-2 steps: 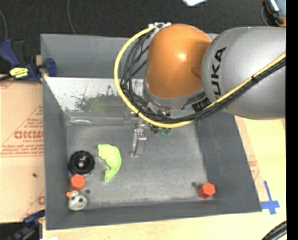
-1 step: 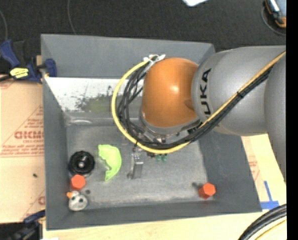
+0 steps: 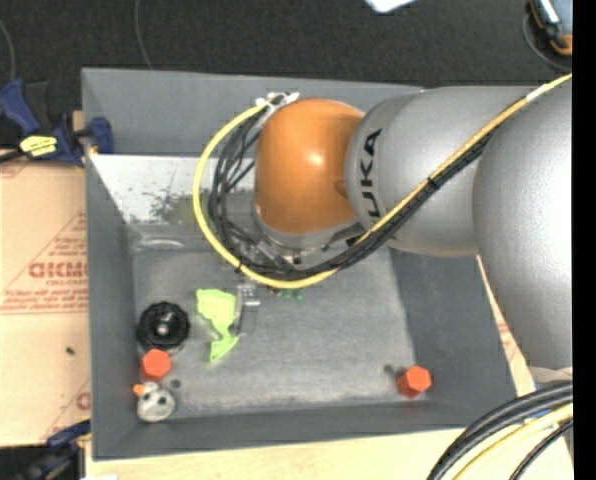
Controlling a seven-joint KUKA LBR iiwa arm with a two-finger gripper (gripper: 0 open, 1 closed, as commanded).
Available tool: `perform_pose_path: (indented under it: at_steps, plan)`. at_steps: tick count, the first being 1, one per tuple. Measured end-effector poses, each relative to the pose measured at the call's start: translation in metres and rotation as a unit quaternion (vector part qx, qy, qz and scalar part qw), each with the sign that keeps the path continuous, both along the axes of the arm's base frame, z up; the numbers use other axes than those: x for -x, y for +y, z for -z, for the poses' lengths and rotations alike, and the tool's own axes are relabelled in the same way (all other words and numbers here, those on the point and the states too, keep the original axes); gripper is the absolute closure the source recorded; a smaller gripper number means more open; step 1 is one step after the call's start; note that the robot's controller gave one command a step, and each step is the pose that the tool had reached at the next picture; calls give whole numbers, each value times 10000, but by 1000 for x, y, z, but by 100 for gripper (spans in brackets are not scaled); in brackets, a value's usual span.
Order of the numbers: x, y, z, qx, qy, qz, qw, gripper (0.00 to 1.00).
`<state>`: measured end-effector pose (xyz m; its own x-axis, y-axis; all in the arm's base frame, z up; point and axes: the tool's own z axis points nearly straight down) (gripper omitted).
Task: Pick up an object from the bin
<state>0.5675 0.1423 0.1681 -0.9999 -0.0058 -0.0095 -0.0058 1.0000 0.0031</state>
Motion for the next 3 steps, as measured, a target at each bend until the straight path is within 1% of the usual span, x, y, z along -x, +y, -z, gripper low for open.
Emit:
perform_pose_path:
  at_steps: [1,2,3]
  plan:
    - [36,7,64,21,99,-428,9990,0]
    - [3,-17,99,0,-13,-273,9996,0]
    - [19,-40,97,17,100,-71,9999,0]
